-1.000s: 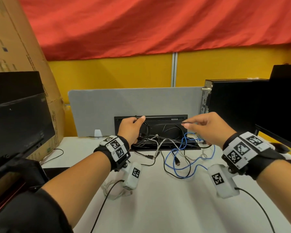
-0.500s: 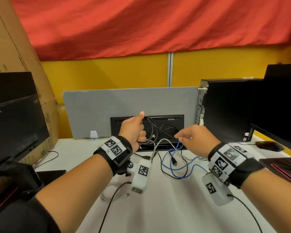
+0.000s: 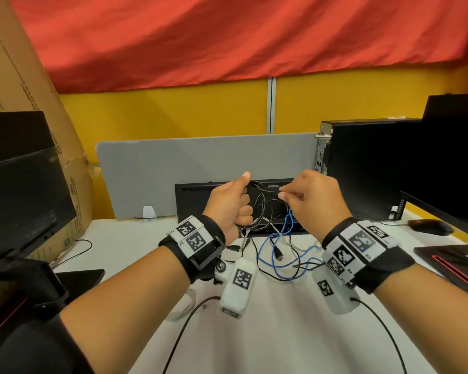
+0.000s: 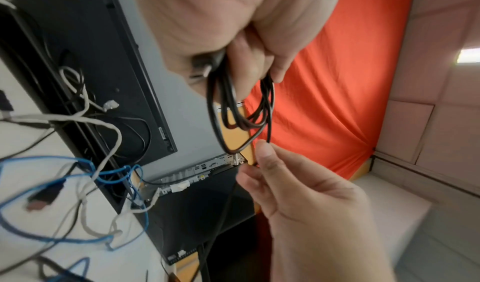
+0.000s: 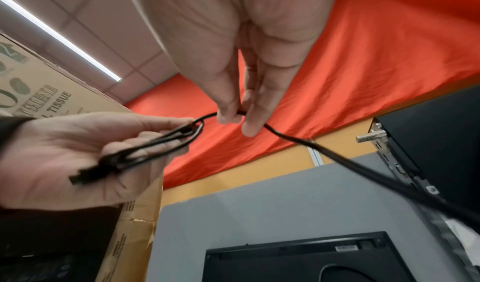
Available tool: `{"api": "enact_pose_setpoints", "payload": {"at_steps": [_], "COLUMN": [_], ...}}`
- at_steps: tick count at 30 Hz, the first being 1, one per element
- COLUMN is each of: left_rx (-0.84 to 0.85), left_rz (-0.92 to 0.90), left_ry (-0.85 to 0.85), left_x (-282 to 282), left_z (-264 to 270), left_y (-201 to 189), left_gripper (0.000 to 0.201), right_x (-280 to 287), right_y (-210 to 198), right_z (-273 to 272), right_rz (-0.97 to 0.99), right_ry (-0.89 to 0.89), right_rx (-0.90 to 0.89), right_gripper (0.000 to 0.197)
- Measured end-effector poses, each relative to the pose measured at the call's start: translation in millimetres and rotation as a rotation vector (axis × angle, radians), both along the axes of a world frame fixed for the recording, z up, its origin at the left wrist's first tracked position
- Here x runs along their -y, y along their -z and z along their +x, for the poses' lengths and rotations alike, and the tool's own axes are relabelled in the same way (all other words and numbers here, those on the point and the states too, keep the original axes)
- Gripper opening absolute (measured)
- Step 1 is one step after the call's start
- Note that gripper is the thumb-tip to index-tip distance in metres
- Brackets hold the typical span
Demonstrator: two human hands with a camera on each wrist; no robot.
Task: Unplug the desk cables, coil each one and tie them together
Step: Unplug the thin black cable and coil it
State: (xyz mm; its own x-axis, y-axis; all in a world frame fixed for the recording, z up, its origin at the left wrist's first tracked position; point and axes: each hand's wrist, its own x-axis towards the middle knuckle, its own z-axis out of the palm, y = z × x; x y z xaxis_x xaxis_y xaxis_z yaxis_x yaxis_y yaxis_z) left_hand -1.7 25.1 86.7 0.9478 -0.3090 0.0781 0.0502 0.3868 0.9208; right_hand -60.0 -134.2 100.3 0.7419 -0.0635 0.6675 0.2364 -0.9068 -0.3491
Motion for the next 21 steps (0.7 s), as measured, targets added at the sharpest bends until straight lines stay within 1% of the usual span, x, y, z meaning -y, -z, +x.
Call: {"api": "enact_pose_setpoints", "payload": {"at_steps": [2, 3, 5, 8, 10, 11, 12, 13, 15, 17, 19, 21], "left_rx": [-0.023, -0.030, -0.045, -0.052, -0.038, -0.033, -0.027, -0.020, 0.001, 0.030, 0.056, 0.080], "left_rz": [-0.041, -0.055, -0.082, -0.115, -0.118, -0.116, -0.119, -0.124, -0.123, -0.099, -0.064, -0.036], "left_ry": [0.041, 0.056, 0.069, 0.049, 0.013, -0.008, -0.030, -0.046, -0.061, -0.058, -0.046, -0.028], "left_x": [3.0, 5.1, 9.1, 12.8, 13.3, 13.1, 12.9, 12.5, 12.3, 11.6, 10.5, 9.9], "left_z": [-2.6, -3.7, -5.6, -8.1, -9.1, -9.4, -9.2, -8.8, -7.8, -6.8, -5.9, -5.2], "left_y": [-1.1, -1.6, -2.8, -3.4, -2.3, -1.2, -0.1, 1.3, 4.0, 7.5, 10.8, 13.0], "left_gripper": [0.037, 0.039, 0.040, 0.039, 0.038, 0.036, 0.034, 0.032, 0.030, 0.030, 0.031, 0.036], "right_x": [2.2, 1.5, -3.2, -15.2, -21.3, -23.2, -24.8, -26.3, -29.9, -30.9, -29.7, -31.6], "right_y": [2.2, 4.6, 9.1, 11.5, 8.7, 6.8, 5.6, 5.3, 6.5, 6.8, 5.1, 2.6], "right_z": [3.3, 4.0, 3.5, -2.4, -5.9, -7.7, -9.2, -10.2, -12.2, -12.1, -11.1, -11.6], "right_rz": [0.084, 0.180, 0.500, 1.008, 1.258, 1.349, 1.398, 1.397, 1.304, 1.273, 1.339, 1.416], "right_ry": [0.007, -0.010, -0.114, -0.321, -0.410, -0.447, -0.479, -0.499, -0.496, -0.486, -0.511, -0.543], "right_rx": [-0.053, -0.078, -0.121, -0.216, -0.281, -0.303, -0.317, -0.328, -0.321, -0.288, -0.296, -0.344], "right_gripper": [0.016, 0.014, 0.008, 0.011, 0.014, 0.016, 0.017, 0.017, 0.017, 0.020, 0.024, 0.025]}}
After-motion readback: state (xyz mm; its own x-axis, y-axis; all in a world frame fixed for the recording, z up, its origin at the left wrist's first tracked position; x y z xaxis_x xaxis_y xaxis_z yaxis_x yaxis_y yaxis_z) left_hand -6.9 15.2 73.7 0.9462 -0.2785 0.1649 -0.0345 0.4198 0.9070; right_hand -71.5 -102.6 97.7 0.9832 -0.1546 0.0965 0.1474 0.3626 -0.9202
